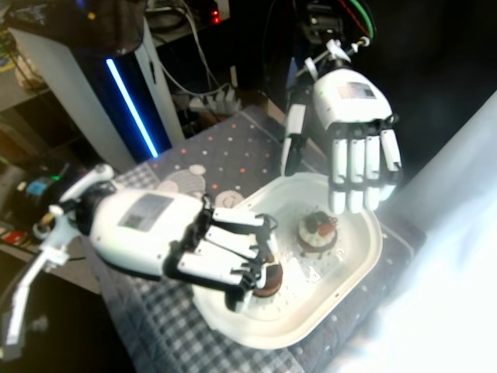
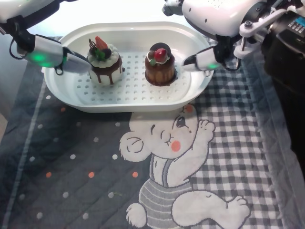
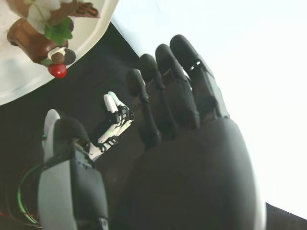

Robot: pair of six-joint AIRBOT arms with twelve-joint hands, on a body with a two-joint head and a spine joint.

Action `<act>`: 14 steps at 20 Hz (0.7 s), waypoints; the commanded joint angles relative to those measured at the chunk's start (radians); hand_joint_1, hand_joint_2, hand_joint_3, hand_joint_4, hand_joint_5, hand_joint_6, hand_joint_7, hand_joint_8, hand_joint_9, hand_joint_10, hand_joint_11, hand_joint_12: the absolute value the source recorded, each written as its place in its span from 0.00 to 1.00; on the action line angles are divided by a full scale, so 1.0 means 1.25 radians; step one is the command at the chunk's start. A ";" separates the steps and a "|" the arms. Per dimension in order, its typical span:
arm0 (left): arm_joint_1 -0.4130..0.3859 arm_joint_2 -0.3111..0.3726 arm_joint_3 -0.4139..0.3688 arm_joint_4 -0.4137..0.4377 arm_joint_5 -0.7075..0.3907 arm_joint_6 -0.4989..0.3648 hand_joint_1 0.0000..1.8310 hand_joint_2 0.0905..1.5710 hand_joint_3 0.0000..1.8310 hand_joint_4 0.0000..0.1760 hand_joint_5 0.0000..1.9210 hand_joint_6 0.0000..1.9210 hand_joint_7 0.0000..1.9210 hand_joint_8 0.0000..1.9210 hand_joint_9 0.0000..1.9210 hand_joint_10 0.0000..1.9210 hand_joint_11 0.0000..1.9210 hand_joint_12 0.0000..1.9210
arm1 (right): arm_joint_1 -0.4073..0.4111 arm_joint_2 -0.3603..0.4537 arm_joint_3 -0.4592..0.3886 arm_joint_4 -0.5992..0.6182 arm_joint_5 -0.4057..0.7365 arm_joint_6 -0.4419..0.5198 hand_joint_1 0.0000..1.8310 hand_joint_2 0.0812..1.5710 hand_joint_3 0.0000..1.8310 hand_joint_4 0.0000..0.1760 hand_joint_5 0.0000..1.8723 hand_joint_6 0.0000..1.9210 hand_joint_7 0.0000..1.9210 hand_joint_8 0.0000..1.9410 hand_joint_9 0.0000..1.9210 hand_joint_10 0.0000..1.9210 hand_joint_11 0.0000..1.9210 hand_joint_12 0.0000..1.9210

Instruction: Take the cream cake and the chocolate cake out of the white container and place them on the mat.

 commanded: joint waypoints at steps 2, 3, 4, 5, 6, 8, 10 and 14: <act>-0.013 -0.003 0.003 0.001 -0.089 -0.003 0.46 0.52 0.01 0.05 0.12 0.01 0.09 0.01 0.10 0.02 0.00 0.56 | 0.008 -0.001 0.003 -0.003 0.098 -0.002 0.52 0.48 0.00 0.00 0.34 0.00 0.33 0.02 0.21 0.49 0.14 0.87; -0.013 -0.004 0.003 0.001 -0.088 -0.003 0.46 0.52 0.00 0.00 0.12 0.01 0.08 0.00 0.10 0.02 0.00 0.56 | 0.008 -0.001 0.003 -0.002 0.098 -0.002 0.52 0.48 0.00 0.00 0.35 0.01 0.33 0.02 0.19 0.52 0.13 0.88; -0.013 -0.006 0.004 0.001 -0.085 -0.003 0.47 0.52 0.00 0.00 0.13 0.01 0.08 0.00 0.10 0.02 0.00 0.56 | 0.008 -0.001 0.004 0.000 0.098 -0.002 0.51 0.48 0.00 0.00 0.36 0.00 0.33 0.01 0.18 0.48 0.11 0.86; -0.014 -0.010 0.008 0.001 -0.079 -0.002 0.46 0.52 0.00 0.00 0.14 0.01 0.09 0.01 0.12 0.02 0.00 0.58 | 0.008 -0.003 0.006 0.002 0.098 -0.002 0.52 0.48 0.00 0.00 0.36 0.00 0.33 0.01 0.18 0.46 0.09 0.86; -0.018 -0.015 0.015 0.001 -0.071 -0.002 0.46 0.52 0.00 0.00 0.15 0.01 0.11 0.01 0.14 0.03 0.00 0.62 | 0.008 -0.006 0.010 0.005 0.098 -0.002 0.52 0.48 0.00 0.00 0.36 0.00 0.33 0.01 0.19 0.46 0.09 0.86; -0.027 -0.041 0.048 -0.006 -0.033 -0.003 0.45 0.52 0.00 0.00 0.16 0.01 0.14 0.01 0.18 0.04 0.00 0.68 | 0.008 -0.023 0.030 0.020 0.088 -0.002 0.50 0.49 0.00 0.00 0.34 0.00 0.34 0.02 0.19 0.61 0.14 0.90; -0.028 -0.064 0.078 -0.022 -0.006 -0.003 0.44 0.51 0.00 0.00 0.15 0.01 0.16 0.01 0.19 0.04 0.00 0.71 | 0.008 -0.053 0.061 0.045 0.070 -0.002 0.46 0.49 0.00 0.00 0.33 0.00 0.33 0.01 0.20 0.44 0.08 0.79; -0.023 -0.081 0.100 -0.039 0.019 -0.003 0.45 0.51 0.00 0.00 0.15 0.00 0.17 0.01 0.19 0.04 0.00 0.73 | 0.008 -0.085 0.086 0.084 0.064 -0.002 0.39 0.51 0.00 0.00 0.28 0.00 0.31 0.00 0.28 0.14 0.07 0.69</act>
